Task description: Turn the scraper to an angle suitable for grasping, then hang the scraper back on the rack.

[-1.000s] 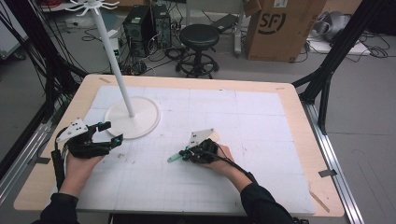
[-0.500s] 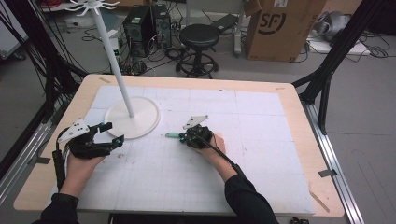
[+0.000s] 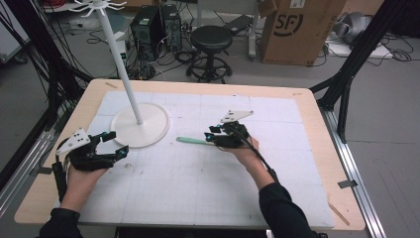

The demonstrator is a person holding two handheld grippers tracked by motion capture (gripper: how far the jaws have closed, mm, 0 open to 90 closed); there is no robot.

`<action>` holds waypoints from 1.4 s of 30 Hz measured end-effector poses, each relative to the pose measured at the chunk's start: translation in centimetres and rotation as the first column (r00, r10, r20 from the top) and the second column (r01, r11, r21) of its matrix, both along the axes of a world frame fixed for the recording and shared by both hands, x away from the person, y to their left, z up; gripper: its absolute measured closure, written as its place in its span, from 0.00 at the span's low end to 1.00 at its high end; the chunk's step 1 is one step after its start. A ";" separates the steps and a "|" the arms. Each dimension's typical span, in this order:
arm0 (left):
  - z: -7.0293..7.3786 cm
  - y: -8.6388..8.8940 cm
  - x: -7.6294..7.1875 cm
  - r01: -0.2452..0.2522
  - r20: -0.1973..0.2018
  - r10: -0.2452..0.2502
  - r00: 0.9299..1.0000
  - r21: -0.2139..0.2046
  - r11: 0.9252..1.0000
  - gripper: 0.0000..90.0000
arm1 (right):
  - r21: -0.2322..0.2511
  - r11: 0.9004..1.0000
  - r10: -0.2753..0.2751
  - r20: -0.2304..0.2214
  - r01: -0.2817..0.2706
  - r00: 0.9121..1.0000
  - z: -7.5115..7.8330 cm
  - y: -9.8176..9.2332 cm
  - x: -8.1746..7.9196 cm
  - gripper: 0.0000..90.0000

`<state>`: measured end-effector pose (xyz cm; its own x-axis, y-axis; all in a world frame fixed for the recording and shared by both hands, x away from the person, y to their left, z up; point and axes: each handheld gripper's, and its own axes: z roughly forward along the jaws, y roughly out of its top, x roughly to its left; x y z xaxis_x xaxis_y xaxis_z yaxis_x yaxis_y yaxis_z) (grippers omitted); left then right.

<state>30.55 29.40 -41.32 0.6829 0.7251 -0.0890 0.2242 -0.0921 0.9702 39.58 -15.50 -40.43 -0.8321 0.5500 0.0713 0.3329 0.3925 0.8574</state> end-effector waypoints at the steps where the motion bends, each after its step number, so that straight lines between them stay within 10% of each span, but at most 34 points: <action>1: 0.0 0.1 0.0 -0.003 0.000 0.003 1.000 -0.001 1.000 0.23 | 0.016 1.000 -0.001 0.003 0.001 1.000 0.3 -1.0 -0.2 0.67; 12: -0.1 1.3 -0.5 -0.051 0.020 0.051 0.999 0.002 0.999 0.22 | 0.088 0.994 -0.073 0.046 0.069 0.996 0.2 -9.2 -2.7 0.36; 21: -0.4 2.4 -0.3 -0.095 0.020 0.095 0.995 -0.004 0.995 0.21 | 0.119 0.984 -0.140 0.035 0.135 0.989 -0.7 -12.2 -3.5 0.26; 28: -0.5 2.0 -0.1 -0.092 0.019 0.092 0.996 -0.008 0.996 0.21 | 0.150 0.974 -0.178 0.044 0.170 0.983 -0.5 -12.9 -3.4 0.21; 42: -0.5 1.7 0.2 -0.071 -0.003 0.071 0.997 -0.012 0.997 0.21 | 0.106 0.989 -0.111 0.069 0.104 0.991 0.2 -11.0 -2.1 0.21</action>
